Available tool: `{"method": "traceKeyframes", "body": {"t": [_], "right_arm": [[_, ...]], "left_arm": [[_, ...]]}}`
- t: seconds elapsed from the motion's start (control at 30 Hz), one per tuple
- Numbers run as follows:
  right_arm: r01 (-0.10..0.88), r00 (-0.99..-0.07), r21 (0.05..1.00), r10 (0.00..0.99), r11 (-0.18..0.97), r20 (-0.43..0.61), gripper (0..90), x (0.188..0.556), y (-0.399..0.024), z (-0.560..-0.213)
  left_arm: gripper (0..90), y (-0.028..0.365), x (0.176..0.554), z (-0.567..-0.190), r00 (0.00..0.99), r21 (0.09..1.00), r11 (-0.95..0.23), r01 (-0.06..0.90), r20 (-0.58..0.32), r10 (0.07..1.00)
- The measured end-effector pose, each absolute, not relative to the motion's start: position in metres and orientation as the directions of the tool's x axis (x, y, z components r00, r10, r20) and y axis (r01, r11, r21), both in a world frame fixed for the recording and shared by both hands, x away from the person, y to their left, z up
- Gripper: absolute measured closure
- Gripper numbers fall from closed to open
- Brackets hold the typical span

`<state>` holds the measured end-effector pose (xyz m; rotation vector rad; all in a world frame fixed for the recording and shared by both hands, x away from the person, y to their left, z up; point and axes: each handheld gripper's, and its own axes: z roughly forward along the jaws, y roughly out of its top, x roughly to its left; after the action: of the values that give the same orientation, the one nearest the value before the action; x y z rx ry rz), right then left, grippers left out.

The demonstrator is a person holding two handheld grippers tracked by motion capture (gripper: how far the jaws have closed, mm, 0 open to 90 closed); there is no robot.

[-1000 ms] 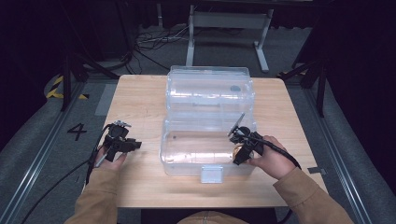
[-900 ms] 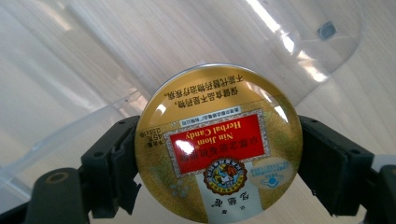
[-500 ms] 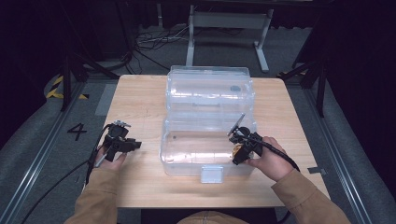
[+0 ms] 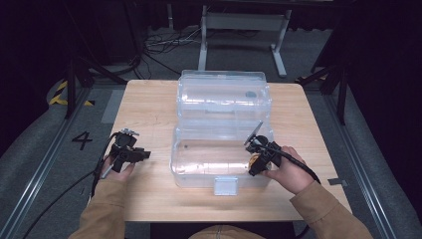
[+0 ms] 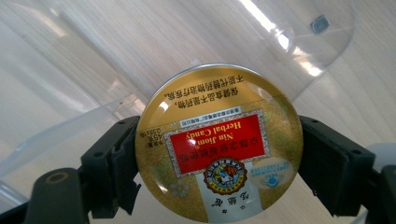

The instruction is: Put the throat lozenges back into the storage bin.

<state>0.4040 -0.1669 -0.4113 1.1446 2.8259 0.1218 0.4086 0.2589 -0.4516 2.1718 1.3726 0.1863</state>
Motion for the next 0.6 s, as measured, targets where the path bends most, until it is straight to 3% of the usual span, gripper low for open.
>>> {"method": "traceKeyframes", "body": {"t": [0.6], "right_arm": [[0.668, -0.725, 0.149, 0.683, 0.729, -0.088, 19.3, 0.4000, -0.1662, -0.4063]], "left_arm": [[63.2, 0.2590, 0.4084, -0.4510, 0.470, 0.523, -0.323, 0.789, -0.174, 0.865]]}}
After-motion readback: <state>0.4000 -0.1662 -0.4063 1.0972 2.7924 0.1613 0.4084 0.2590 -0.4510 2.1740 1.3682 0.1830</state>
